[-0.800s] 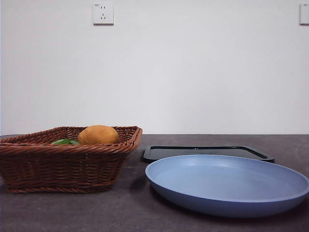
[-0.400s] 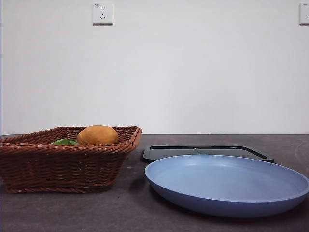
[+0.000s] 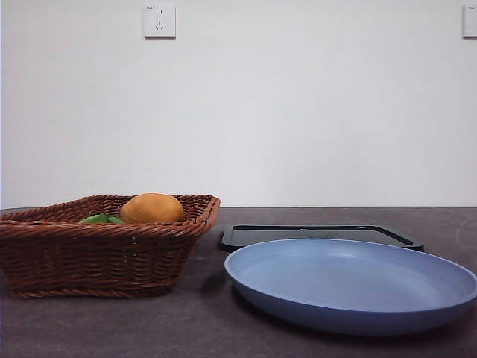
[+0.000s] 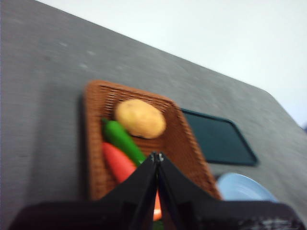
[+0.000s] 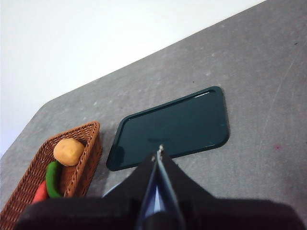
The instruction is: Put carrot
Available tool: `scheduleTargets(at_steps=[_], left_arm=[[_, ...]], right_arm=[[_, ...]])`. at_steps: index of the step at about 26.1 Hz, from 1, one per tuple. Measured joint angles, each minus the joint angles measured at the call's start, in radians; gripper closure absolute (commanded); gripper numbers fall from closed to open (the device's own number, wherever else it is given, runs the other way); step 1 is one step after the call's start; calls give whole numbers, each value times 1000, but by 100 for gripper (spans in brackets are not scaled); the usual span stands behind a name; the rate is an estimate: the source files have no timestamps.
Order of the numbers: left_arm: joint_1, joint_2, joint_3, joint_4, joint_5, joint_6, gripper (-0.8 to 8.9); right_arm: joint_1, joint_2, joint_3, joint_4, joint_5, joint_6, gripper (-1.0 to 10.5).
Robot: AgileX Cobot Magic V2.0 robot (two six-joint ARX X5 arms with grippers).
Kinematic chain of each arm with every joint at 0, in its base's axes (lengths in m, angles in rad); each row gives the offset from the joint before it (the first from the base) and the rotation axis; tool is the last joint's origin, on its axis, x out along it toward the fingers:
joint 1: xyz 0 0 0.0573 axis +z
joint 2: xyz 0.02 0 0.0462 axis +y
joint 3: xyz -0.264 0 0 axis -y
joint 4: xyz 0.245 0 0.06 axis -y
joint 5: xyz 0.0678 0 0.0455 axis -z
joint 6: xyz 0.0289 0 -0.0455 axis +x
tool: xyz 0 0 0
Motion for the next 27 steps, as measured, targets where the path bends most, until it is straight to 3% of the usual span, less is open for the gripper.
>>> scheduleTargets(at_steps=[7,10,15,17,18,21,27], left_arm=[[0,242,180,-19,248,35,807],[-7,331,246,-69,303,67,807],[-40,430,348,-209,315,156,803],[-51,453,370,-242,315,193,793],[-58,463,374,-249,316,211,740],[-75,471,374,-258,291,229,569],[-87,470,374,-265,247,232,564]], right_arm=[[0,206,172,-169,-2,-72,941],[0,300,235,-271,-2,-126,936],[0,439,286,-397,-87,-212,920],[0,483,286,-416,-146,-229,859],[0,518,286,-427,-169,-236,800],[1,608,286,-443,-177,-239,714],[22,803,286,-364,-178,-238,714]])
